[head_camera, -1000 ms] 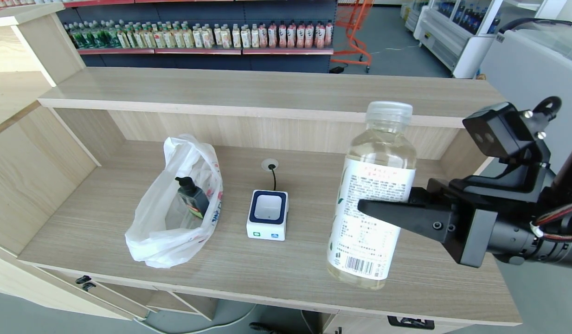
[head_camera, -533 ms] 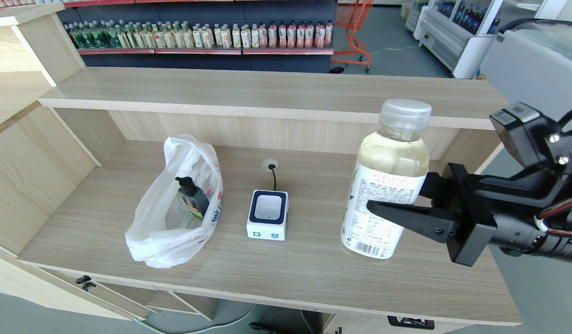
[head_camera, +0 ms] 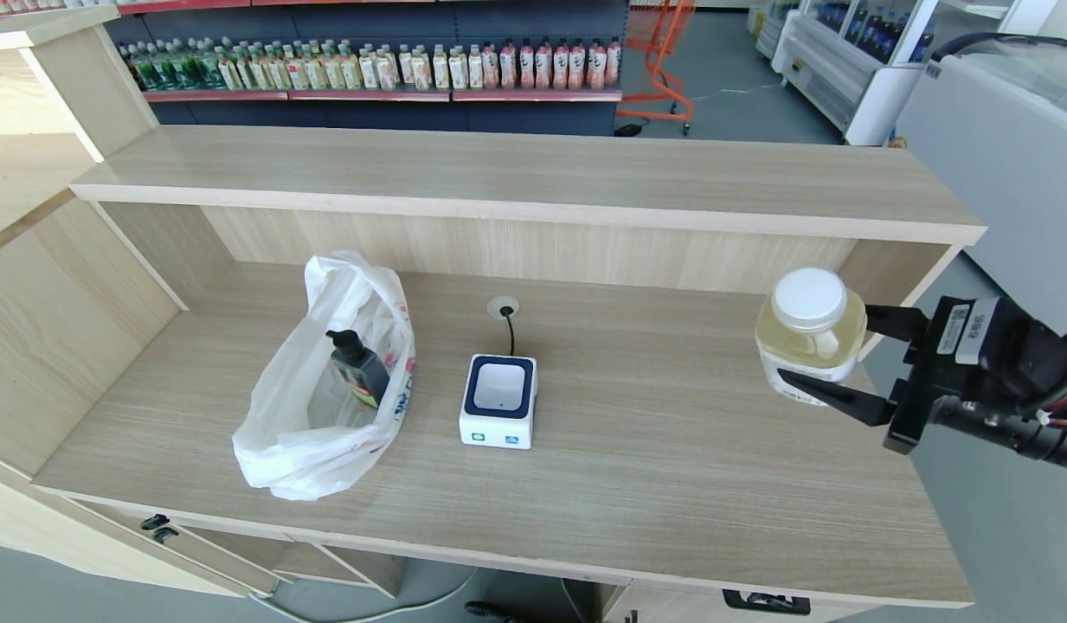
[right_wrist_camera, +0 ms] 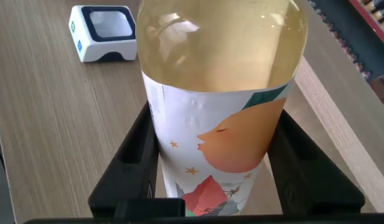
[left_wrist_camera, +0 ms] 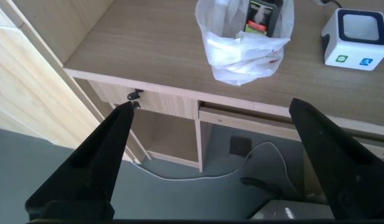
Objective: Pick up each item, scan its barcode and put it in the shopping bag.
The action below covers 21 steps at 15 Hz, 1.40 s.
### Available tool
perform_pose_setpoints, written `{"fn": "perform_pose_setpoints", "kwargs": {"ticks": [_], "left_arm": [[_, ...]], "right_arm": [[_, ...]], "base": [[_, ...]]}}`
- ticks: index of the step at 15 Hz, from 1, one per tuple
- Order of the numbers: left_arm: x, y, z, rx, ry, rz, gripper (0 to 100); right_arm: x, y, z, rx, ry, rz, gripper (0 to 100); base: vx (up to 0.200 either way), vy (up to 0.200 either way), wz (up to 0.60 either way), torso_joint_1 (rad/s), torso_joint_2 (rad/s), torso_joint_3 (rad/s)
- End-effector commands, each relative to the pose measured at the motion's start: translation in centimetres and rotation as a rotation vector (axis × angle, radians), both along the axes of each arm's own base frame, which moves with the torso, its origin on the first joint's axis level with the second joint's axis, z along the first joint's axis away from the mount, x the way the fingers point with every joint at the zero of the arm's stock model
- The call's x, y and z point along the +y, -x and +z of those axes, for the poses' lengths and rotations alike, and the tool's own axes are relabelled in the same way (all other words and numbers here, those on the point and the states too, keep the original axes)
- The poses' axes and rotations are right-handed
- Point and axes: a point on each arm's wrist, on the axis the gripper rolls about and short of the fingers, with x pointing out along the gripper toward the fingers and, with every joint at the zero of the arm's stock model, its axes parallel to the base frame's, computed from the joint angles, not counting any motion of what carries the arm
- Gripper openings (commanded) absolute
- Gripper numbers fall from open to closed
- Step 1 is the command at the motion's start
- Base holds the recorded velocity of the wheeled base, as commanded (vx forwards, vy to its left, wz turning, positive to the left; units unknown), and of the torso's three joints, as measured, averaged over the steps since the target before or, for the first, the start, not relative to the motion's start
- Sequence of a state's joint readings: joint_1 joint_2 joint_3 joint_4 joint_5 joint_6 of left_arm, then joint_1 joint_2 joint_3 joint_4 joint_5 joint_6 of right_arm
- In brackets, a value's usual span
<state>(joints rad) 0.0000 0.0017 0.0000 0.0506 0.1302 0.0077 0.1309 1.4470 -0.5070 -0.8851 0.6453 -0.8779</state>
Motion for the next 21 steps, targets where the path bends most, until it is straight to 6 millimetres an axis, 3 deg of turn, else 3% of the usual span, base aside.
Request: {"fn": "perform_pose_setpoints", "kwargs": {"ticks": [1, 9, 21], "left_arm": [[0.0, 0.0, 0.0, 0.000, 0.000, 0.000, 100], [0.0, 0.0, 0.0, 0.000, -0.002, 0.000, 100], [0.0, 0.0, 0.0, 0.000, -0.002, 0.000, 100]], "right_arm": [[-0.6, 0.4, -0.1, -0.026, 0.028, -0.057, 0], [-0.7, 1.3, 0.0, -0.071, 0.032, -0.052, 0], [-0.3, -0.2, -1.3, -0.019, 0.022, 0.000, 0]], "base": [[0.000, 0.000, 0.00, 0.000, 0.00, 0.000], [0.000, 0.000, 0.00, 0.000, 0.00, 0.000], [0.000, 0.200, 0.00, 0.002, 0.00, 0.005]]}}
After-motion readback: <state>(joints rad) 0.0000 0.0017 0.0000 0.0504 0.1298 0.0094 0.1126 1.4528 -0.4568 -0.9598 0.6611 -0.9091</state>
